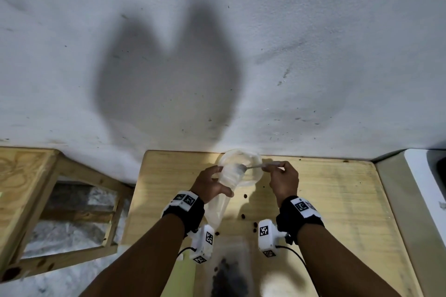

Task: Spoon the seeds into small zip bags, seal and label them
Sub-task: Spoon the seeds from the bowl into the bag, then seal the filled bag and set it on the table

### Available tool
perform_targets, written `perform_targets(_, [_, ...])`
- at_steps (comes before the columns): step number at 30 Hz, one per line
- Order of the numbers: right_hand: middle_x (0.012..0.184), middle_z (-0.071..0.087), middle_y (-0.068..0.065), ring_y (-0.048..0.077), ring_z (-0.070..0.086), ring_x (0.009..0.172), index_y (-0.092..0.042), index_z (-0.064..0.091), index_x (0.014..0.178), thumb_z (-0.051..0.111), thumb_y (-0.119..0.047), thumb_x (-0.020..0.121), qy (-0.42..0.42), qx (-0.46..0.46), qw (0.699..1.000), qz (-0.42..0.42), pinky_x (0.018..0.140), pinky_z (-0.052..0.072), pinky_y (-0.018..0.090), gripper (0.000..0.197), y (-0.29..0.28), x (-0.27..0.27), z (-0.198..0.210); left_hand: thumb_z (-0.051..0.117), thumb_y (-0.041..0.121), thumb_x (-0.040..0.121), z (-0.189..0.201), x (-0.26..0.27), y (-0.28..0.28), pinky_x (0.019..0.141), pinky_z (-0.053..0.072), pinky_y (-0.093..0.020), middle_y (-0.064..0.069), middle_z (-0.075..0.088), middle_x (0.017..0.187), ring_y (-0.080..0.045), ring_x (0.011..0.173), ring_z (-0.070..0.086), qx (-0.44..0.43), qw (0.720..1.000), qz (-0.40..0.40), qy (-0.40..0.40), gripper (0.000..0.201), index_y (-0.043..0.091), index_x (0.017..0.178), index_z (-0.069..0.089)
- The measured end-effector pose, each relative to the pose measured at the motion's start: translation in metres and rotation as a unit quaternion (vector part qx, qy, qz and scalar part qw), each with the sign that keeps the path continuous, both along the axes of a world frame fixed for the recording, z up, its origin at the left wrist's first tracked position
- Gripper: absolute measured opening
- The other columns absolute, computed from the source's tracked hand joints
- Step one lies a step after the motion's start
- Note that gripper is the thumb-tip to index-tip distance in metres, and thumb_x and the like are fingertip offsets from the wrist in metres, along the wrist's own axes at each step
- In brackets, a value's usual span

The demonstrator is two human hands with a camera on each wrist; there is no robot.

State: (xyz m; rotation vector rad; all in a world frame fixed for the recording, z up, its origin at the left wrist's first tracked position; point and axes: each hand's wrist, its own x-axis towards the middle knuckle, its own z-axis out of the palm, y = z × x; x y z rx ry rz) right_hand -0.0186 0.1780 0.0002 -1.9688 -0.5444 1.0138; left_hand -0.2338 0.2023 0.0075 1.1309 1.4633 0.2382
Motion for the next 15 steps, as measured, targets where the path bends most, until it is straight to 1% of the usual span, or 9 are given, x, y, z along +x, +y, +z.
perform_targets(2, [0.082, 0.072, 0.007, 0.025, 0.062, 0.071, -0.016, 0.07, 0.081, 0.075, -0.02, 0.078, -0.007, -0.044, 0.999, 0.011, 0.07, 0.054, 0.038, 0.007, -0.002, 0.002, -0.007, 0.086, 0.04, 0.028, 0.0, -0.004, -0.003, 0.078, 0.049, -0.025, 0.001, 0.059, 0.132, -0.018, 0.11, 0.062, 0.006, 1.0, 0.004, -0.001, 0.108, 0.027, 0.131, 0.057])
perform_targets(4, [0.084, 0.071, 0.005, 0.029, 0.066, 0.085, -0.017, 0.072, 0.09, 0.075, -0.025, 0.08, -0.043, -0.082, 0.995, 0.035, 0.081, 0.055, 0.039, 0.012, -0.006, 0.005, -0.009, 0.087, 0.036, 0.031, 0.002, -0.009, -0.006, 0.071, 0.048, -0.023, 0.0, 0.06, 0.13, -0.017, 0.106, 0.063, 0.018, 1.0, 0.005, -0.004, 0.102, 0.026, 0.129, 0.058])
perform_targets(6, [0.106, 0.071, 0.009, 0.032, 0.065, 0.103, -0.015, 0.072, 0.11, 0.078, -0.029, 0.081, -0.057, -0.121, 0.99, 0.05, 0.089, 0.053, 0.038, 0.033, -0.011, 0.011, -0.007, 0.089, 0.026, 0.041, 0.003, -0.014, -0.009, 0.067, 0.046, -0.023, 0.001, 0.059, 0.129, -0.017, 0.104, 0.064, 0.03, 0.999, 0.019, -0.008, 0.092, 0.025, 0.127, 0.058])
perform_targets(8, [0.125, 0.065, 0.013, 0.034, 0.062, 0.113, -0.015, 0.062, 0.13, 0.079, -0.029, 0.081, -0.055, -0.145, 0.987, 0.048, 0.09, 0.051, 0.036, 0.054, -0.017, 0.016, -0.001, 0.091, 0.019, 0.048, 0.004, -0.018, -0.012, 0.068, 0.046, -0.023, 0.002, 0.055, 0.13, -0.017, 0.106, 0.061, 0.054, 0.997, 0.046, -0.007, 0.086, 0.024, 0.127, 0.057])
perform_targets(9, [0.126, 0.064, 0.014, 0.034, 0.062, 0.111, -0.016, 0.058, 0.135, 0.077, -0.028, 0.082, -0.066, -0.142, 0.987, 0.047, 0.087, 0.05, 0.035, 0.057, -0.02, 0.018, 0.003, 0.091, 0.017, 0.051, 0.006, -0.02, -0.014, 0.069, 0.046, -0.023, 0.002, 0.053, 0.13, -0.017, 0.106, 0.059, 0.073, 0.996, 0.058, 0.0, 0.084, 0.024, 0.127, 0.057])
perform_targets(10, [0.119, 0.066, 0.013, 0.032, 0.064, 0.103, -0.017, 0.056, 0.134, 0.075, -0.028, 0.084, -0.084, -0.123, 0.988, 0.046, 0.082, 0.049, 0.033, 0.054, -0.023, 0.018, 0.01, 0.092, 0.016, 0.054, 0.008, -0.02, -0.016, 0.07, 0.046, -0.022, 0.002, 0.051, 0.129, -0.016, 0.105, 0.058, 0.095, 0.993, 0.07, 0.007, 0.082, 0.023, 0.127, 0.057])
perform_targets(12, [0.098, 0.069, 0.008, 0.024, 0.064, 0.083, -0.02, 0.062, 0.12, 0.071, -0.027, 0.089, -0.113, -0.025, 0.992, 0.051, 0.069, 0.047, 0.028, 0.033, -0.025, 0.014, 0.028, 0.092, 0.014, 0.055, 0.014, -0.019, -0.019, 0.071, 0.045, -0.018, 0.001, 0.052, 0.126, -0.016, 0.104, 0.057, 0.14, 0.986, 0.088, 0.012, 0.08, 0.022, 0.126, 0.057])
perform_targets(13, [0.09, 0.069, 0.006, 0.02, 0.063, 0.077, -0.021, 0.065, 0.111, 0.069, -0.025, 0.091, -0.104, 0.031, 0.991, 0.08, 0.064, 0.047, 0.026, 0.021, -0.023, 0.01, 0.037, 0.092, 0.013, 0.054, 0.017, -0.018, -0.019, 0.072, 0.045, -0.017, 0.002, 0.053, 0.124, -0.016, 0.103, 0.057, 0.156, 0.984, 0.088, 0.01, 0.08, 0.022, 0.126, 0.057])
perform_targets(15, [0.079, 0.068, 0.001, 0.009, 0.063, 0.07, -0.026, 0.069, 0.104, 0.066, -0.024, 0.095, -0.055, 0.102, 0.97, 0.215, 0.059, 0.044, 0.018, 0.01, -0.02, -0.003, 0.058, 0.093, 0.014, 0.055, 0.026, -0.013, -0.02, 0.075, 0.045, -0.018, 0.002, 0.053, 0.122, -0.015, 0.101, 0.057, 0.18, 0.981, 0.069, 0.005, 0.08, 0.023, 0.126, 0.057])
